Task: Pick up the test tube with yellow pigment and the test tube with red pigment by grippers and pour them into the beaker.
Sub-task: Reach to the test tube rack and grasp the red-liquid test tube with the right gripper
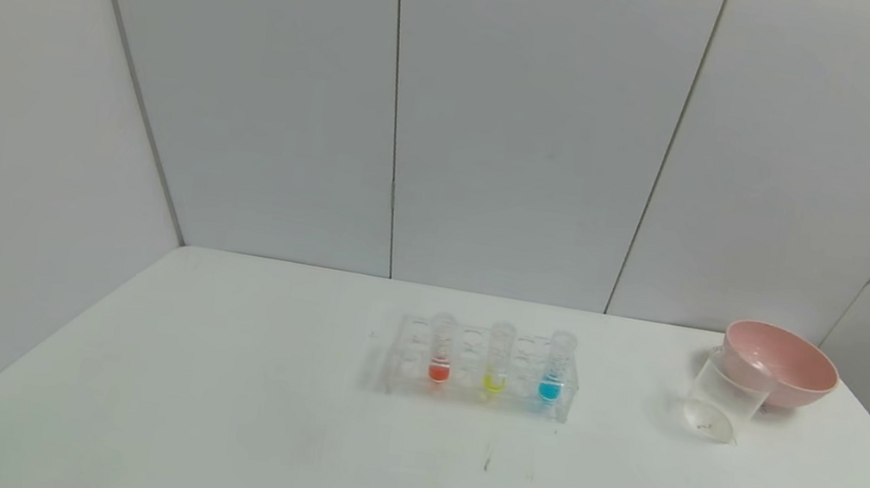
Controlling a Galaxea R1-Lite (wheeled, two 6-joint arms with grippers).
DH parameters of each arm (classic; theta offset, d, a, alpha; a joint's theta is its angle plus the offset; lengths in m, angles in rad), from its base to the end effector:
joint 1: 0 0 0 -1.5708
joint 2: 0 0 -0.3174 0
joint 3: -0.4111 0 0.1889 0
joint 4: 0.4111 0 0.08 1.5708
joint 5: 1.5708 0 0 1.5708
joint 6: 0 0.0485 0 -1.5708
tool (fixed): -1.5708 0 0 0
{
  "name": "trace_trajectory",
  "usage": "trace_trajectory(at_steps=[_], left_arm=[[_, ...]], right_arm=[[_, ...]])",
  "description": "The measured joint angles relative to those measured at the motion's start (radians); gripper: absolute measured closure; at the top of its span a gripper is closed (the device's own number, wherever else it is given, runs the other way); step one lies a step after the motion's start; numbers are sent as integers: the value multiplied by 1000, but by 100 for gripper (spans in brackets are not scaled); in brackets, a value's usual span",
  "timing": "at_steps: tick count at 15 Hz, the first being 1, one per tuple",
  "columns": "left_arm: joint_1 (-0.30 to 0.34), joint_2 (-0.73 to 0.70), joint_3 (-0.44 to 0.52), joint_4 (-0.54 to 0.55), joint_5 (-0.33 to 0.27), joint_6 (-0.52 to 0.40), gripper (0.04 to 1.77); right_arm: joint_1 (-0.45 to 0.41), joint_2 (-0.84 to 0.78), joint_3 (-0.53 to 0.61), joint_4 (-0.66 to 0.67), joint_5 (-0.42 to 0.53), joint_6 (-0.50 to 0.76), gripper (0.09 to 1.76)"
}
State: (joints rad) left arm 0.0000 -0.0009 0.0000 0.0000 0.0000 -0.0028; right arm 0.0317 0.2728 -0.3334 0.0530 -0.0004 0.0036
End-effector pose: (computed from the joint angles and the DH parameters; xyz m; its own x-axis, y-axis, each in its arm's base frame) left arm -0.0158 0.0000 0.0755 1.0000 0.0000 0.0009 0.0000 1.0000 -0.0028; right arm -0.0089 -0.0003 0.1723 0.9995 0.0313 0.0076 -0.0313 0.9995 0.0036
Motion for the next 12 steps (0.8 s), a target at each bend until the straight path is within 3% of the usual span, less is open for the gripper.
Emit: trace_trajectory(at_steps=[6, 8, 12], left_arm=[[0, 0, 0, 0, 0, 0, 5], [0, 0, 0, 0, 0, 0, 5], [0, 0, 0, 0, 0, 0, 5]], right_arm=[[71, 565, -299, -256, -7, 110, 14], [191, 776, -394, -348, -77, 168, 14], [507, 1113, -528, -523, -327, 227, 14]])
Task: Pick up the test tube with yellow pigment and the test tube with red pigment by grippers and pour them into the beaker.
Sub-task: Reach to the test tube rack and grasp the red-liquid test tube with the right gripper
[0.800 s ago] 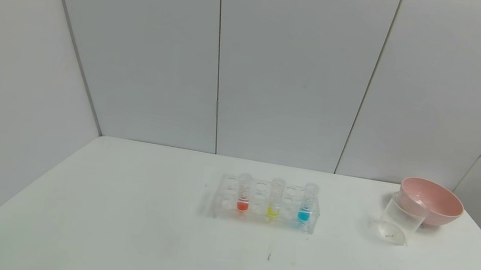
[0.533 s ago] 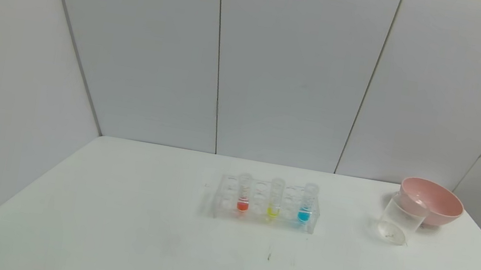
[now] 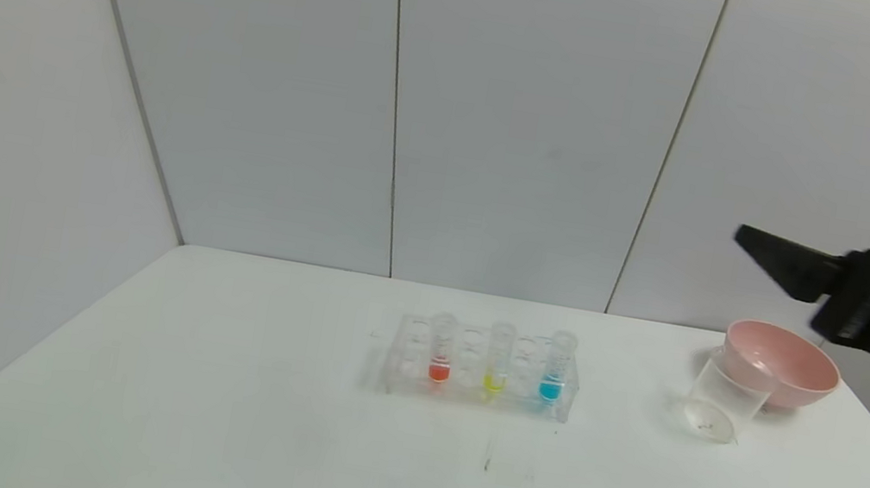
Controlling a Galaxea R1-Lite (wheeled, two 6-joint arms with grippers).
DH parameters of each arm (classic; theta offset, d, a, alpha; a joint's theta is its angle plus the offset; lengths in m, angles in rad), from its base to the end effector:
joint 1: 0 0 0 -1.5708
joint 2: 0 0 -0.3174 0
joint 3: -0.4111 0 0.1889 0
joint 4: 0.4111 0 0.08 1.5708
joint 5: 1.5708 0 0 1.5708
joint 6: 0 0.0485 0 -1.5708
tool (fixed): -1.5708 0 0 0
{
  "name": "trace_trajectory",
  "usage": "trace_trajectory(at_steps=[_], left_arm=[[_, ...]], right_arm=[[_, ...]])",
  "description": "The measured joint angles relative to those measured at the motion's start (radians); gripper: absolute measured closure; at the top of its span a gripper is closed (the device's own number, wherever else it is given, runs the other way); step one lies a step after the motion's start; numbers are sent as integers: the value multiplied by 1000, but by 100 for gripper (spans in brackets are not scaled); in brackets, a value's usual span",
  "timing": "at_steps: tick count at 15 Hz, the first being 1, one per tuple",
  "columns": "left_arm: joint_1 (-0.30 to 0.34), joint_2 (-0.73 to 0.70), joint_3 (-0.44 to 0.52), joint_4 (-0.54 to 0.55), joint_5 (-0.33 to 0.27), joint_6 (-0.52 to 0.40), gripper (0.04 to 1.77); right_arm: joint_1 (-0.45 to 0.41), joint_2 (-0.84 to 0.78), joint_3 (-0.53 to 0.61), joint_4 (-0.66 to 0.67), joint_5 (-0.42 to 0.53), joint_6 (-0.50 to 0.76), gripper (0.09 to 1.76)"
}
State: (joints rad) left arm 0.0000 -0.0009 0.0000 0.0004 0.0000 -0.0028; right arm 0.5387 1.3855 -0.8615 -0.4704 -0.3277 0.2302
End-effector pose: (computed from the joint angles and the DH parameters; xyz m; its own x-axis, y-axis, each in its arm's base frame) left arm -0.0158 0.0000 0.0754 1.0000 0.0000 0.0005 0.0000 1.0000 -0.0028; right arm 0.2269 0.1174 0.2839 0.9767 0.2087 -0.0507 -0.1938 0.9581 0.2111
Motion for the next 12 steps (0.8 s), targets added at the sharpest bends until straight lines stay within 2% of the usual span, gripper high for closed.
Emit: trace_trajectory(at_steps=[2, 5, 9, 12], left_arm=[[0, 0, 0, 0, 0, 0, 5], [0, 0, 0, 0, 0, 0, 5], [0, 0, 0, 0, 0, 0, 5], [0, 0, 0, 0, 0, 0, 5]], right_arm=[[151, 173, -55, -109, -147, 9, 14], [300, 388, -136, -210, -298, 11, 14], [395, 629, -279, -272, -433, 12, 14], [416, 759, -334, -339, -467, 15, 14]])
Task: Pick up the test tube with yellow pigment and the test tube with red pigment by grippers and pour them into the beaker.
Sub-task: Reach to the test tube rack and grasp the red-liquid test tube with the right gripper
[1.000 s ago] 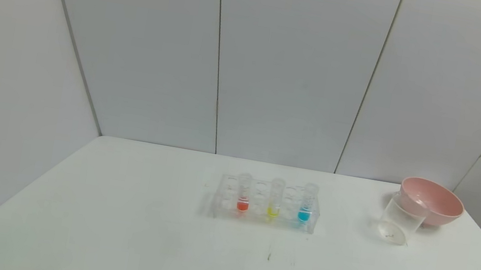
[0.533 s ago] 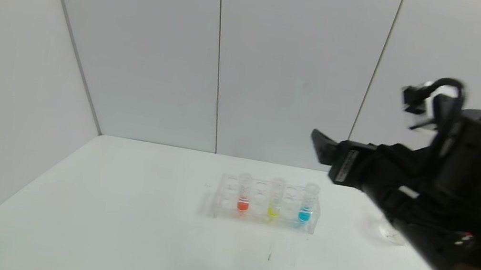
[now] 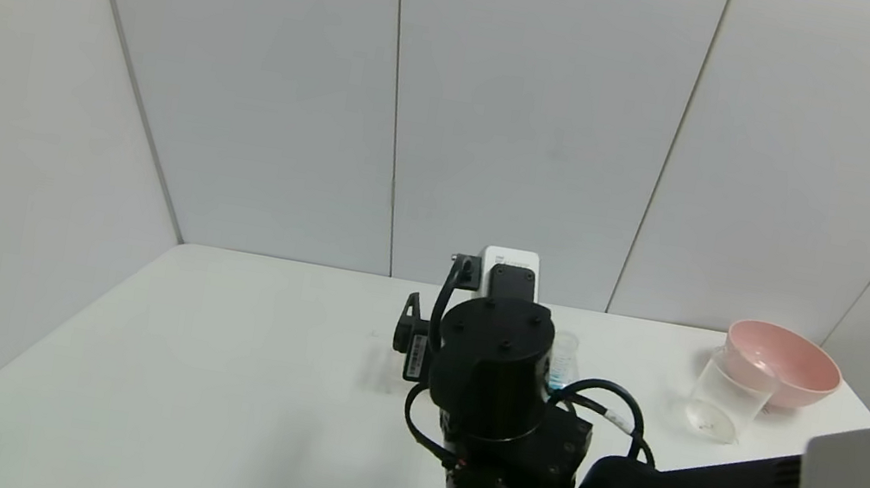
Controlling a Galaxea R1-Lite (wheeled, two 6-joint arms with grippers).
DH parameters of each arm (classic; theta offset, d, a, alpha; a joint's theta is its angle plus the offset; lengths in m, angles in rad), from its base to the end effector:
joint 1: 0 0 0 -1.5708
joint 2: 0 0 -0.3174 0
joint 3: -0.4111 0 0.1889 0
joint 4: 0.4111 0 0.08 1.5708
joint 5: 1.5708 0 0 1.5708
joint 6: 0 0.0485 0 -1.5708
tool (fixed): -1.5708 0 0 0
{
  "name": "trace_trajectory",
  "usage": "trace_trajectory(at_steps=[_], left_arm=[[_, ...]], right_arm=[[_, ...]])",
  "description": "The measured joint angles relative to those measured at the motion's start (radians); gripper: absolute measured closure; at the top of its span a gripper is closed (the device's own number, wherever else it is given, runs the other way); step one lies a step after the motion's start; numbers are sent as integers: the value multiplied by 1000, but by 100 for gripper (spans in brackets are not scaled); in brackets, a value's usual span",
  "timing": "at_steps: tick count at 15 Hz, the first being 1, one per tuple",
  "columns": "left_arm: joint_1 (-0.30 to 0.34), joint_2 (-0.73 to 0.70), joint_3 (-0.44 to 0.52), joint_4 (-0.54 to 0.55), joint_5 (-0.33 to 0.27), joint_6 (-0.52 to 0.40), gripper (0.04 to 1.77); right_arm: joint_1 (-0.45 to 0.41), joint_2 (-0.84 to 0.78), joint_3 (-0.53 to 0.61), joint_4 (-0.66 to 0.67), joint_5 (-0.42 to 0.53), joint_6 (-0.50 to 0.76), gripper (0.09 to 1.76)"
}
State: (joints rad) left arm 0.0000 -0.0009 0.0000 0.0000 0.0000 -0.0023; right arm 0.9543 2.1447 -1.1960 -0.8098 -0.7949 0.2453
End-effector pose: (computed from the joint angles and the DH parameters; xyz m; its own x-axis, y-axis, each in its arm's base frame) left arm -0.0158 0.0000 0.0755 1.0000 0.0000 0.0009 0.0000 1.0000 -0.0023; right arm 0.2869 0.3451 0.1540 0.9834 0.1532 -0.0970 -0.1384 0.9798 0.1446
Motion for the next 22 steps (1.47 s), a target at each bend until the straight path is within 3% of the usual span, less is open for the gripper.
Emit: trace_trajectory(at_steps=[7, 18, 19, 22], left_arm=[[0, 0, 0, 0, 0, 0, 5], [0, 0, 0, 0, 0, 0, 5], [0, 0, 0, 0, 0, 0, 5], [0, 0, 0, 0, 0, 0, 5]], right_arm=[[-11, 180, -92, -33, -6, 1, 14], [-115, 364, -323, 27, 58, -2, 14], [-119, 373, -337, 30, 58, -3, 19], [-130, 391, -359, 45, 58, -4, 69]])
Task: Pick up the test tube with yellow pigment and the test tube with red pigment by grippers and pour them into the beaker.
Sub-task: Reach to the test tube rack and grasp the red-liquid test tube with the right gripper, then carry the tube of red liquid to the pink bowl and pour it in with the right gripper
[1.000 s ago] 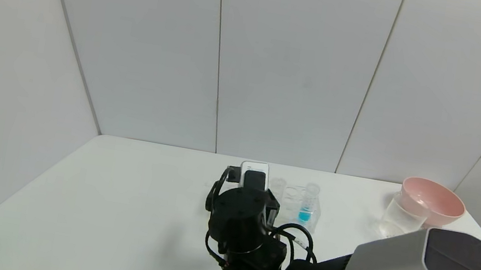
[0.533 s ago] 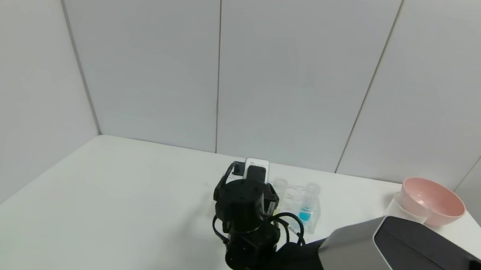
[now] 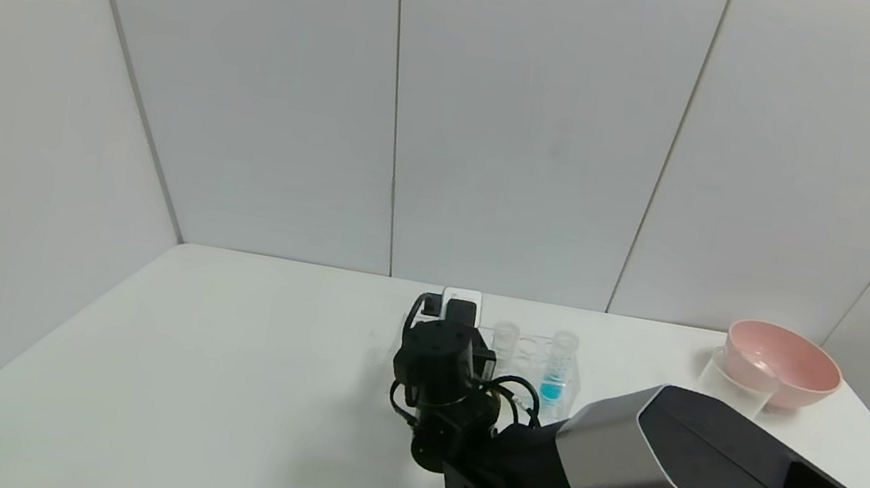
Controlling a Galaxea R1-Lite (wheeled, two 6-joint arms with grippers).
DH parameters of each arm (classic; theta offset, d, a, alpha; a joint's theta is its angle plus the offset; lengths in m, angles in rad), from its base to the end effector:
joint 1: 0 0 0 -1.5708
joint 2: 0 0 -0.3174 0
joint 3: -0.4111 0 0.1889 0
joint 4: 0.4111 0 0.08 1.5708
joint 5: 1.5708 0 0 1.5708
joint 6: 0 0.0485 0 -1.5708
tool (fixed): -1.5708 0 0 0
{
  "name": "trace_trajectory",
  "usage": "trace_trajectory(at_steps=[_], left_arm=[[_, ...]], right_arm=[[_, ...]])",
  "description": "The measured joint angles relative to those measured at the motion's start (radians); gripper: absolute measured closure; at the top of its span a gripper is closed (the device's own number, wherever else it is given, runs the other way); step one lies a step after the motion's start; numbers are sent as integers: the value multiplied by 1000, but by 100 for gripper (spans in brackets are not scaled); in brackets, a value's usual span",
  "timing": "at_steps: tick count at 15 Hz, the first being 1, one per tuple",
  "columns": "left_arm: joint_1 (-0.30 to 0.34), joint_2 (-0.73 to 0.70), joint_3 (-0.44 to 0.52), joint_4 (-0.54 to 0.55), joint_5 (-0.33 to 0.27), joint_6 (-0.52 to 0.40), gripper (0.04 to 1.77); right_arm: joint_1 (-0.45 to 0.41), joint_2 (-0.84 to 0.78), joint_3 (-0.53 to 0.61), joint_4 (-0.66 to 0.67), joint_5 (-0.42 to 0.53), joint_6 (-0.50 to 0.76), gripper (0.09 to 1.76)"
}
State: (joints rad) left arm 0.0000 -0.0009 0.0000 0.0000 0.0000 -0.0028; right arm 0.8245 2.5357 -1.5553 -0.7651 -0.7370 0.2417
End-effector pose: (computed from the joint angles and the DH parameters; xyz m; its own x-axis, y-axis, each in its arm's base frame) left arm -0.0158 0.0000 0.0755 1.0000 0.0000 0.0009 0.0000 1.0000 -0.0028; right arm 0.3860 0.3694 0.0542 0.9846 0.0748 -0.1582 -0.0604 0.9937 0.0944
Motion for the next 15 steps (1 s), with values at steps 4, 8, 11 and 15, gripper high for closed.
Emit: trace_trajectory(at_steps=[4, 8, 11, 15], left_arm=[[0, 0, 0, 0, 0, 0, 5], [0, 0, 0, 0, 0, 0, 5], [0, 0, 0, 0, 0, 0, 5], [0, 0, 0, 0, 0, 0, 5]], right_arm=[[-2, 6, -10, -4, 1, -31, 116], [-2, -1, -18, -10, 0, -67, 126], [-2, -23, -19, -12, -2, -97, 126], [-2, -78, -23, -13, -3, -148, 126]])
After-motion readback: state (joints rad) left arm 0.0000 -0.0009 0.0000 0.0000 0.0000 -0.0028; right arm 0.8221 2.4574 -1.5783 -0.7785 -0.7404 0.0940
